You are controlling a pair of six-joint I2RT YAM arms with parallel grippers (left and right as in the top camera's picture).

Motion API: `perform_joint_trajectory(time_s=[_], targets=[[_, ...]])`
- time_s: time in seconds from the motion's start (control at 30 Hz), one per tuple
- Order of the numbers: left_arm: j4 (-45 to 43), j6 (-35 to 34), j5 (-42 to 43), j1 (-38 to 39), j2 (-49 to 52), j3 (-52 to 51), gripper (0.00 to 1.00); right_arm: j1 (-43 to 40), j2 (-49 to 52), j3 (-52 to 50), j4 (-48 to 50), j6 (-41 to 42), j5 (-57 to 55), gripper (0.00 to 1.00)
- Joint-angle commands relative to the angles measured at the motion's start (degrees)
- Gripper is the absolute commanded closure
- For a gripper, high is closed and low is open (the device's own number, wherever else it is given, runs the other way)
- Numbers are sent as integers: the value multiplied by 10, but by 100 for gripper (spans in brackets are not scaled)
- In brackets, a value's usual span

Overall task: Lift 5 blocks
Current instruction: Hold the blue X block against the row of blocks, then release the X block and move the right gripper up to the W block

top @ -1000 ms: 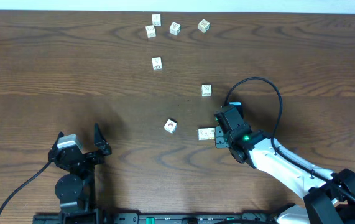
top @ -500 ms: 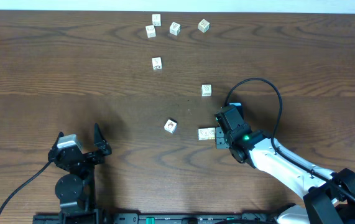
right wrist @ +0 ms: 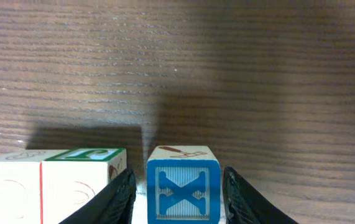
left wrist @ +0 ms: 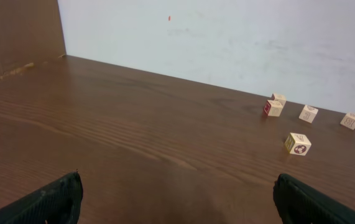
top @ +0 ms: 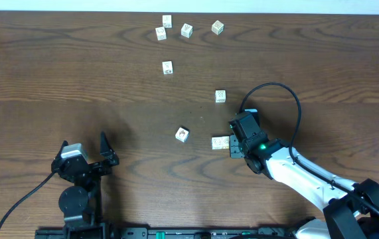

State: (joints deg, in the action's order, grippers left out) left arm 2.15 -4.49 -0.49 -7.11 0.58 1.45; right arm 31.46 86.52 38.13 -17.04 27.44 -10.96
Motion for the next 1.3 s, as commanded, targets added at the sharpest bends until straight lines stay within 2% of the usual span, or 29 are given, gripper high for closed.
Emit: perform_joint_trajectory(time_s=[0.0,0.53,0.87,1.07,1.1,1.27], targets=[[20,-1,-10,-2,-3,-12,2,-4,4,-3,7,-1,-8,57],[20,-1,-10,-2,-3,-12,2,-4,4,-1,10,-1,-32,54],[20,-1,-10,-2,-3,-12,2,-4,4,50,-26,-10,-31,50],[20,-1,-10,-2,-3,-12,2,-4,4,131,-61,-73,-24,40],[20,-1,-10,-2,-3,-12,2,-4,4,151,-59,-81,-21,35],[20,-1,-10,-2,-3,-12,2,-9,4,168,-4,-82,-18,31]])
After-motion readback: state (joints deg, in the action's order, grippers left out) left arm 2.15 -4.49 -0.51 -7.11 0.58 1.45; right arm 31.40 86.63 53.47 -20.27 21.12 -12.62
